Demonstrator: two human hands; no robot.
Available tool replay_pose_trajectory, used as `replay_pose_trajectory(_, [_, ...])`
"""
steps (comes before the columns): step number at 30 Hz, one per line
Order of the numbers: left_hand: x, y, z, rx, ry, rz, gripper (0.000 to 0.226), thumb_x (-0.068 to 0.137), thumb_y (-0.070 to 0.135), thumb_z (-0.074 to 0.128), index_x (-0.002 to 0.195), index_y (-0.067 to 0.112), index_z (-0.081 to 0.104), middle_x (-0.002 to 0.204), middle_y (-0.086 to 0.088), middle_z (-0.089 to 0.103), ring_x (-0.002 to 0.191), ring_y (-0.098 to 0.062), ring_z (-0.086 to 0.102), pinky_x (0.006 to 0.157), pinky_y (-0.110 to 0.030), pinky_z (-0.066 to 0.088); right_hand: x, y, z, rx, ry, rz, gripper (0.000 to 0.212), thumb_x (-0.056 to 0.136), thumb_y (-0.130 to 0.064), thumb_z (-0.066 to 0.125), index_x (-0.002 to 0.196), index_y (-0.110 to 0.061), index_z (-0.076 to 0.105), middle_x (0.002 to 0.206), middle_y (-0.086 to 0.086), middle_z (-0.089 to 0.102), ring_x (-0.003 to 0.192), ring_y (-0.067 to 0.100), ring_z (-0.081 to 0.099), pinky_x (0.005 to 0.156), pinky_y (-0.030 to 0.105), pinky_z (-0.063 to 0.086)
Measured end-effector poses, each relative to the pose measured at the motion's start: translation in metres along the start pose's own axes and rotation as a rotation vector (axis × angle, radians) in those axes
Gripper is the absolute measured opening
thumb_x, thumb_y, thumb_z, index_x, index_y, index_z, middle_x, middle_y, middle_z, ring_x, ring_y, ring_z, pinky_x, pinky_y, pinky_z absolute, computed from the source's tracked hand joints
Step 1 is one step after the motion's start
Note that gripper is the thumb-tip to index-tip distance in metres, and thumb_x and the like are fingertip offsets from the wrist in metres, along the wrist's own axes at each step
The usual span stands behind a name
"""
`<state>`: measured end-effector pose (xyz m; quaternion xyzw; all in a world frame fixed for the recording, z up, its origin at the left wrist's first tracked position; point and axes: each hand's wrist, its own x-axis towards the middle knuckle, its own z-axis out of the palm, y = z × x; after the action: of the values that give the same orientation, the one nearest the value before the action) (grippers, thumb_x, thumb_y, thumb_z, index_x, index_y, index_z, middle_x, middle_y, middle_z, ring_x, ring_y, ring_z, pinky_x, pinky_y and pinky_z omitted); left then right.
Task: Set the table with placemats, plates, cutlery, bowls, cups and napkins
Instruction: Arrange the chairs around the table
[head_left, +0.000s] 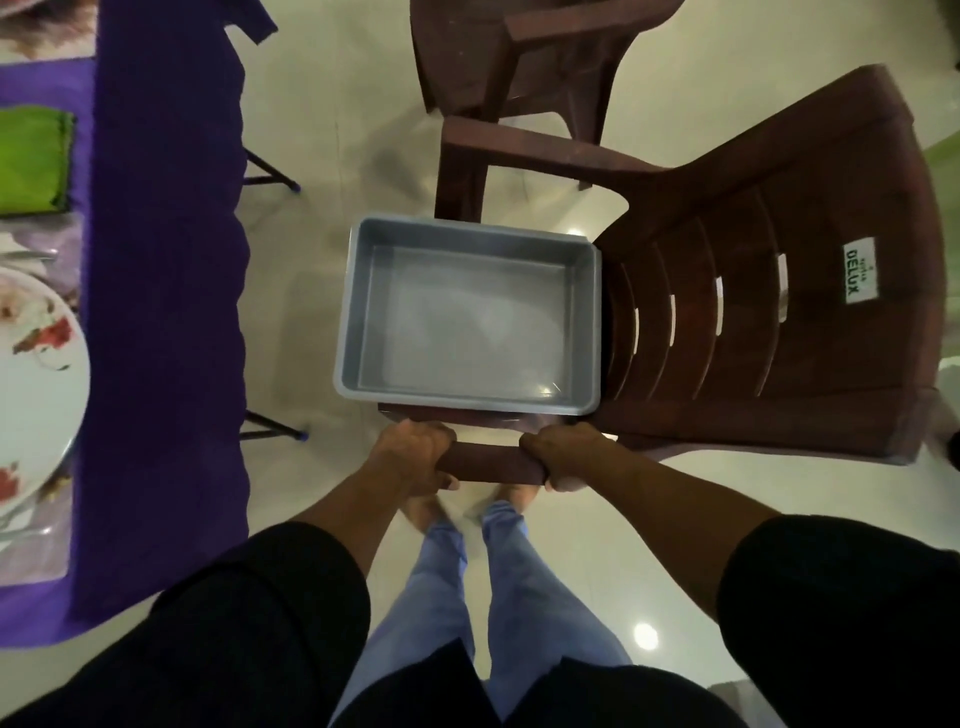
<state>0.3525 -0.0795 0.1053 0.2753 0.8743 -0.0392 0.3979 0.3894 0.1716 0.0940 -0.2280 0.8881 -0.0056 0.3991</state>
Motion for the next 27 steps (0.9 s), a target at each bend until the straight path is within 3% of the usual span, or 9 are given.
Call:
replay_pose_trajectory(16, [-0.054,-0.050,0.035,-0.033,-0.054,-0.078,0.071,0.091,0.063,0.063,0.148,0.025,0.043,0.152,-0.002,0.049,0.139,-0.027,0.048,0.116,-0.041,0.039,0.035,-0.066,0.002,-0.062,0.046,-0.073,0.041,0.079,-0.025,0.071,0.117,-0.025,0.058,0.113,0.002,0.065,0.109,0.025,0.063,0.074,0.031,0.028])
replay_pose_trajectory(27, [-0.067,-0.093,0.023,-0.060,-0.046,-0.134,0.062,0.090,0.053,0.071,0.142,0.026,0.050,0.145,-0.002,0.056,0.135,-0.026,0.052,0.115,-0.043,0.040,0.075,-0.093,-0.019,-0.068,0.061,-0.118,0.043,0.075,-0.024,0.071,0.117,-0.024,0.059,0.118,0.004,0.063,0.114,0.026,0.059,0.079,0.033,0.029])
